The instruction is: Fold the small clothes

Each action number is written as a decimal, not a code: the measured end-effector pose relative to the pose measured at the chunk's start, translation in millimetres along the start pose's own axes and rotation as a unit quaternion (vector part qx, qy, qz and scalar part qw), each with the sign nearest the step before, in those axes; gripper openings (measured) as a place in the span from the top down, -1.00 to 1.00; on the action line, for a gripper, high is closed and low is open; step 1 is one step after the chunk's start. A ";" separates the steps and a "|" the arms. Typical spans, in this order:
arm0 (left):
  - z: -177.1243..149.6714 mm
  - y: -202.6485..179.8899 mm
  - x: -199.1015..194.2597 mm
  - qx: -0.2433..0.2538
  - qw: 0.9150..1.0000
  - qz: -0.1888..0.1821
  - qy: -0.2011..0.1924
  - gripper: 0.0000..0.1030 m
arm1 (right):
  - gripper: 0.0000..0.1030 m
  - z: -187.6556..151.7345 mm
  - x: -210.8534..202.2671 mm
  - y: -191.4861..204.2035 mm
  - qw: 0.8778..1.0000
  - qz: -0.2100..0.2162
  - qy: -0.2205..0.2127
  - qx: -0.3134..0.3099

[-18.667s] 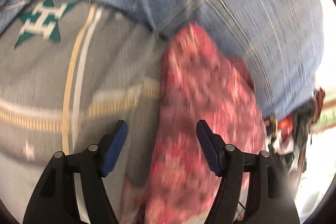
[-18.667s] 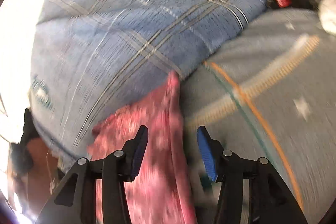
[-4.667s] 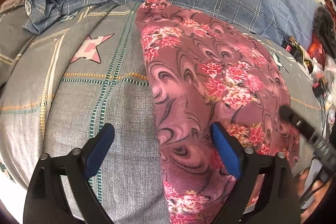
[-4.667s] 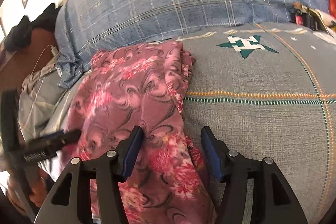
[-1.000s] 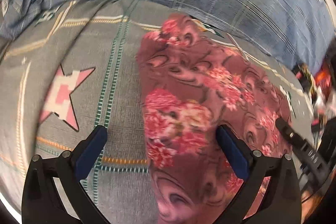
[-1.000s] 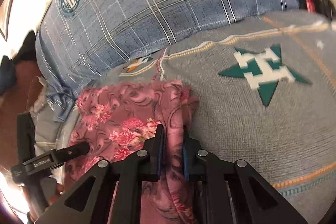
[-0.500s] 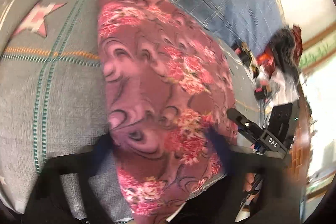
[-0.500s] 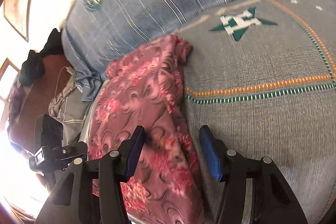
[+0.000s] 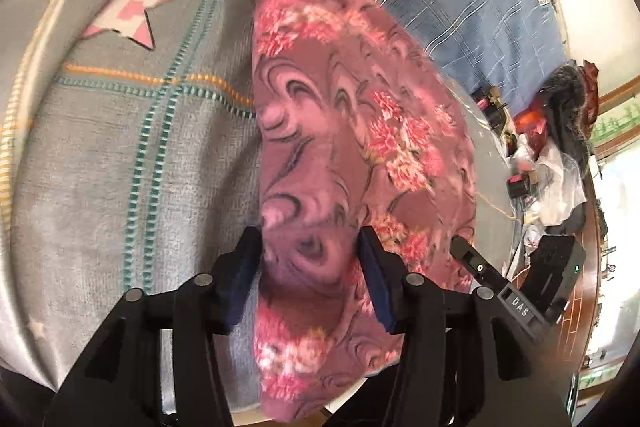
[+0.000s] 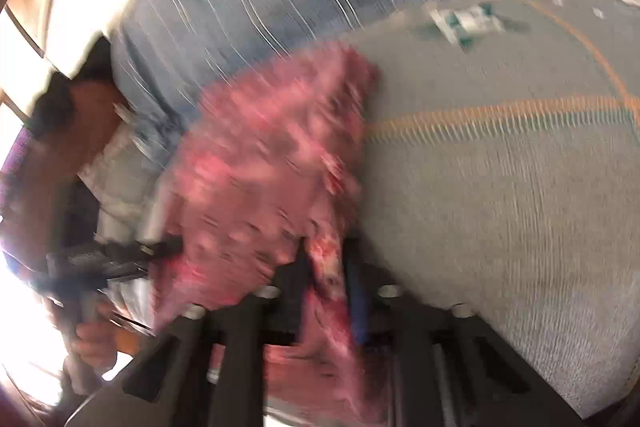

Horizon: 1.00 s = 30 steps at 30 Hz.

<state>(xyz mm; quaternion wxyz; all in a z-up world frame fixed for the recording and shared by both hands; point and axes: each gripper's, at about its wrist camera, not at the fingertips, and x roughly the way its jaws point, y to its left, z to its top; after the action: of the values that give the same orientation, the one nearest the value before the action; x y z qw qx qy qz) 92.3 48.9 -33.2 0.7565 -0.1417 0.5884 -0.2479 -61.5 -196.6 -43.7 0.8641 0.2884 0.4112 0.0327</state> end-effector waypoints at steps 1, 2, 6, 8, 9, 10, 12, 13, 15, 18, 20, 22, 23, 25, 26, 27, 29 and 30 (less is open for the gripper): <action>-0.3 -2.9 -7.5 0.010 1.000 0.007 -0.008 -0.05 | 0.26 2.9 -3.3 1.3 1.000 -0.009 0.005 0.003; -0.4 -5.0 -13.9 0.019 1.000 0.006 -0.019 -0.06 | 0.26 7.6 -8.4 3.3 1.000 -0.015 0.004 0.002; 15.0 -31.8 -36.6 0.071 0.994 0.033 -0.079 -0.65 | 0.21 33.1 -29.9 24.4 0.997 -0.014 -0.059 -0.042; 25.2 -42.3 -35.0 0.087 0.988 0.068 -0.105 -0.66 | 0.17 44.9 -25.6 35.5 0.996 -0.017 -0.069 -0.059; 31.0 -48.0 -28.4 0.097 0.986 0.084 -0.108 -0.66 | 0.17 52.6 -17.5 40.3 0.995 -0.022 -0.071 -0.067; 36.3 -51.2 -19.6 0.103 0.984 0.098 -0.104 -0.66 | 0.17 56.0 -10.9 41.7 0.994 -0.029 -0.071 -0.073; 46.4 -51.8 7.5 0.108 0.981 0.137 -0.084 -0.66 | 0.17 58.1 11.5 41.3 0.993 -0.061 -0.062 -0.082; 50.0 -46.6 25.6 0.106 0.979 0.164 -0.060 -0.67 | 0.17 58.2 23.3 37.5 0.991 -0.083 -0.053 -0.086; 52.3 -30.5 40.0 0.086 0.984 0.151 -0.036 -0.82 | 0.11 57.4 46.5 28.2 0.990 -0.106 -0.028 -0.085; 57.6 -19.3 21.1 0.042 0.992 0.107 -0.056 -0.81 | 0.07 67.0 36.6 25.3 0.994 -0.083 -0.033 -0.059; 63.4 -20.2 12.1 0.044 0.991 0.101 -0.072 -0.81 | 0.06 77.2 28.1 25.9 0.996 -0.054 -0.054 -0.046; 72.6 -24.2 11.4 0.049 0.990 0.108 -0.080 -0.81 | 0.06 92.7 31.0 29.5 0.996 -0.050 -0.057 -0.041; 75.9 -26.8 15.1 0.051 0.990 0.110 -0.077 -0.81 | 0.08 100.0 37.7 30.2 0.997 -0.046 -0.046 -0.038; 80.1 -24.3 26.7 0.052 0.989 0.128 -0.060 -0.81 | 0.61 106.2 51.9 31.4 0.999 -0.035 -0.016 -0.035; 79.3 -24.8 31.8 0.054 0.988 0.137 -0.054 -0.82 | 0.80 108.1 55.8 32.9 0.998 -0.043 -0.010 -0.039; 79.5 -20.6 40.4 0.054 0.987 0.145 -0.043 -0.90 | 0.83 107.7 58.5 34.7 0.997 -0.054 -0.012 -0.047; 80.7 -25.3 42.9 0.065 0.984 0.156 -0.064 -0.95 | 0.84 103.0 70.6 35.6 0.994 -0.084 -0.003 -0.067; 81.4 -25.4 42.7 0.064 0.983 0.160 -0.059 -0.95 | 0.84 101.5 74.8 35.6 0.993 -0.091 0.001 -0.078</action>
<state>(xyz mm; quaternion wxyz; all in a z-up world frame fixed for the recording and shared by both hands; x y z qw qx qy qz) 173.1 -1.8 -33.6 0.8274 -0.0110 0.5405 -0.1522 68.3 -192.9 -26.5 0.8827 0.1814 0.4333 -0.0142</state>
